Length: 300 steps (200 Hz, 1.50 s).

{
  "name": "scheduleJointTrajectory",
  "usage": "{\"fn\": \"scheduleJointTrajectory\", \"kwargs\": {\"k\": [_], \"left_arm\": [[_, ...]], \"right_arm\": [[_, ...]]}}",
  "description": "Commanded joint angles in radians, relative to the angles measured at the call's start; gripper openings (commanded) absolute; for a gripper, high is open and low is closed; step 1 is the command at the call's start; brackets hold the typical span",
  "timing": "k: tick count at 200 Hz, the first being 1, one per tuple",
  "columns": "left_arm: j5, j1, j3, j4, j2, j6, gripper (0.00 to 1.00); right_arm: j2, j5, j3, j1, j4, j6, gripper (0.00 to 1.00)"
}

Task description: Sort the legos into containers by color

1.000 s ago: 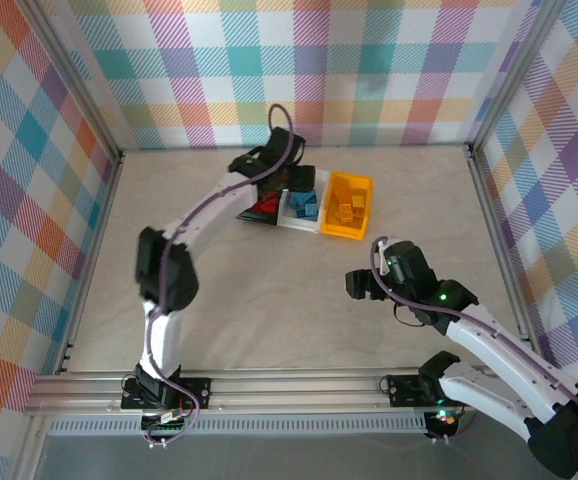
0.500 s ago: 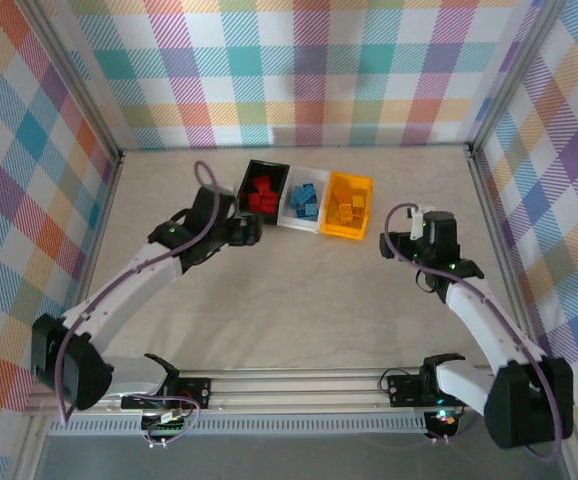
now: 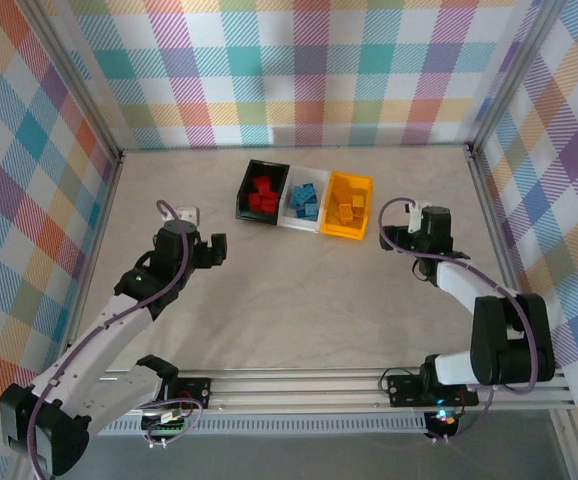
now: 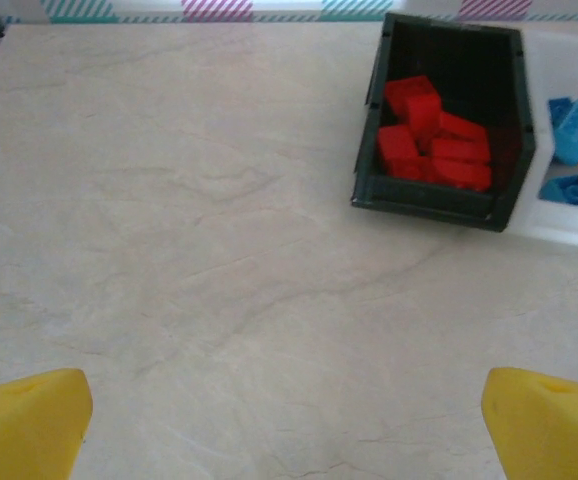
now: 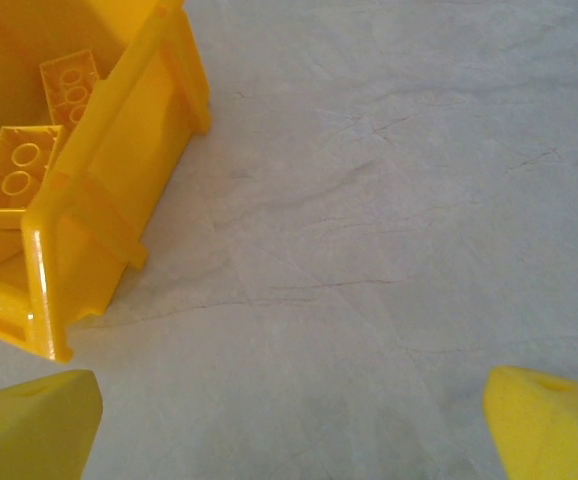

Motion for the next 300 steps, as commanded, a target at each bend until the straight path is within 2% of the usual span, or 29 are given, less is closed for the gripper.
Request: {"fn": "scheduleJointTrajectory", "kwargs": {"k": [1,17,45,70,91,102,114,133,170,194,223,248,276,289,300], "left_arm": [[-0.086,0.016,-0.024,0.021,-0.005,0.030,1.00],[-0.129,0.030,-0.049,0.041,-0.006,-0.003,1.00],[-0.139,0.089,-0.112,0.081,-0.036,-0.037,1.00],[-0.154,0.128,-0.227,0.244,-0.093,0.011,1.00],[-0.166,0.149,-0.382,0.474,-0.127,0.071,1.00],[-0.153,0.162,-0.437,0.575,-0.119,0.072,1.00],[-0.134,0.171,-0.468,0.662,-0.085,0.080,1.00],[-0.131,0.178,-0.479,0.784,0.034,0.119,1.00],[-0.068,0.196,-0.447,1.003,0.289,0.166,1.00],[-0.027,0.206,-0.394,1.069,0.426,0.221,1.00],[0.032,0.228,-0.329,1.028,0.488,0.227,1.00],[0.077,0.244,-0.353,1.155,0.565,0.215,1.00],[0.131,0.270,-0.377,1.181,0.563,0.201,1.00],[0.181,0.278,-0.418,1.259,0.577,0.211,1.00],[0.207,0.276,-0.467,1.396,0.623,0.231,0.99]], "right_arm": [[0.050,-0.031,-0.035,-0.002,0.195,-0.042,0.98],[0.072,-0.040,-0.077,-0.003,0.309,-0.034,0.98],[0.080,-0.033,-0.160,-0.002,0.478,-0.030,0.97],[0.088,-0.012,-0.266,-0.002,0.678,-0.020,0.97],[0.154,-0.023,-0.318,-0.002,0.847,-0.029,0.98],[0.127,-0.022,-0.298,-0.001,0.760,-0.024,0.99],[0.145,-0.004,-0.279,-0.002,0.751,-0.018,1.00],[0.143,-0.020,-0.248,-0.020,0.688,0.004,1.00],[0.143,-0.028,-0.238,-0.032,0.668,0.014,1.00],[0.143,-0.029,-0.238,-0.032,0.669,0.014,1.00],[0.143,-0.029,-0.238,-0.032,0.668,0.015,1.00],[0.142,-0.033,-0.236,-0.033,0.666,0.016,1.00],[0.143,-0.032,-0.235,-0.033,0.666,0.015,1.00],[0.143,-0.032,-0.236,-0.033,0.665,0.015,1.00],[0.143,-0.033,-0.235,-0.034,0.665,0.016,1.00]]}}
